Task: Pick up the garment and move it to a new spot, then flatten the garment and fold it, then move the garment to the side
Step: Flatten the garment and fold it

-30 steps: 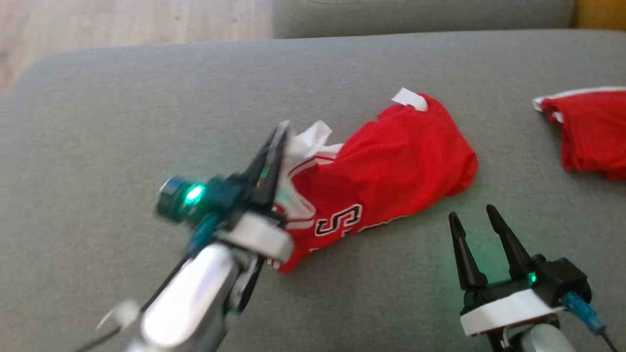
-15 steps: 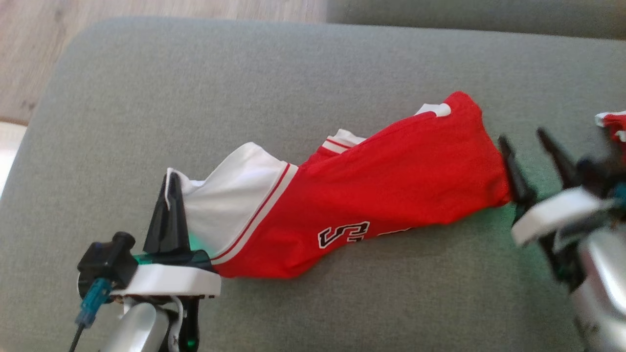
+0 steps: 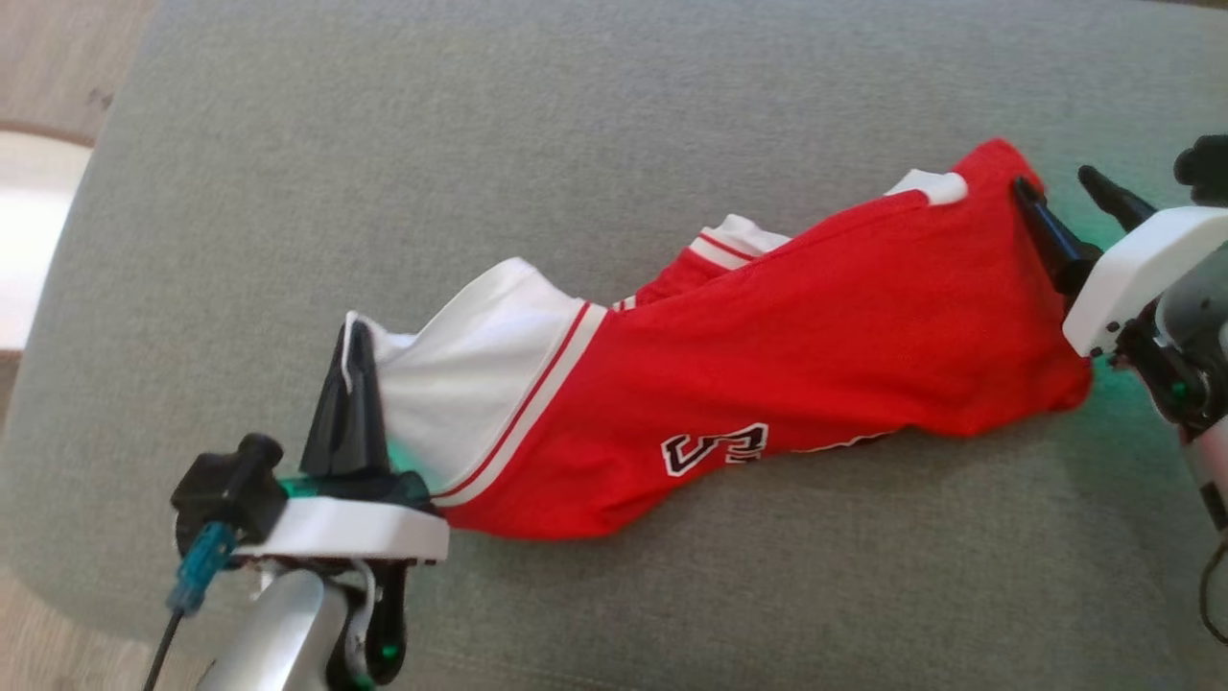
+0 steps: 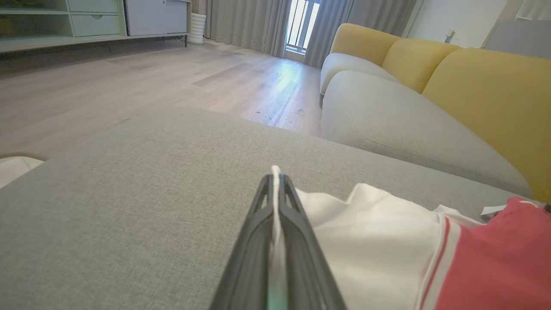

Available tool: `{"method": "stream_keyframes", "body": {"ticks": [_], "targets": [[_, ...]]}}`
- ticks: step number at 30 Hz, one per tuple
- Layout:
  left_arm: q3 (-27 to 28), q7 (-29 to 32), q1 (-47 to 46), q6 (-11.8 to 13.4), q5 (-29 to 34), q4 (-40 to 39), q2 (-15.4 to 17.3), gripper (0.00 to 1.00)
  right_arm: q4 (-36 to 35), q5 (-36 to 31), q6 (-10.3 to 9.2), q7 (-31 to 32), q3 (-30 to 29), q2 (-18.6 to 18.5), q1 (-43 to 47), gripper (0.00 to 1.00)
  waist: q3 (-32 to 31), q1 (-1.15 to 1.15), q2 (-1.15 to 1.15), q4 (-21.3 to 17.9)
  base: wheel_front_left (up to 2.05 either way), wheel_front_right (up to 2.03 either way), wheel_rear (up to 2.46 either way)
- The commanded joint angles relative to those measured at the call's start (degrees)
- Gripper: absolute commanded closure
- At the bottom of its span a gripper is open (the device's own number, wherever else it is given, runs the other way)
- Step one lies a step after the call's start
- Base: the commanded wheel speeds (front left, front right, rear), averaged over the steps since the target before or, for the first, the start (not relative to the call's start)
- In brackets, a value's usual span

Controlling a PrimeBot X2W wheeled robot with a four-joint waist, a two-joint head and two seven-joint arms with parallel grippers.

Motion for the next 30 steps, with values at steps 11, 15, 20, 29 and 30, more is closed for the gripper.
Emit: {"method": "stream_keyframes", "body": {"ticks": [11, 15, 20, 29, 30], "targets": [[0.99, -1.41, -3.79, -0.88, 1.15, 0.82, 0.22, 1.0, 0.11, 8.21, -0.05, -2.12, 8.93, -4.54, -3.35, 1.0, 0.46, -0.01, 0.0, 1.27, 0.0, 0.0, 0.0], [1.36, -1.64, -4.46, -0.96, 2.35, 0.35, 1.23, 1.0, -0.2, 9.7, -0.05, -5.44, 10.99, -6.17, -4.11, 1.0, -0.97, -0.01, 0.0, -0.07, 0.0, 0.0, 0.0], [2.72, -1.9, -8.69, -1.65, 6.27, -2.93, 5.52, 1.0, -1.35, 11.23, -0.05, -11.27, 11.97, -8.64, -6.06, 1.0, -4.32, -0.01, 0.0, -4.0, 0.0, 0.0, 0.0], [6.24, -2.0, -15.57, -3.33, 9.34, -9.35, 11.41, 1.0, -6.14, 12.69, -0.05, -16.92, 9.11, -14.29, -6.65, 1.0, -8.02, -0.01, 0.0, -12.72, 0.0, 0.0, 0.0], [6.57, -1.91, -16.19, -3.47, 9.62, -9.86, 12.13, 1.0, -7.04, 12.73, -0.05, -17.36, 8.56, -14.7, -6.33, 1.0, -8.51, -0.01, 0.0, -13.67, 0.0, 0.0, 0.0]]}}
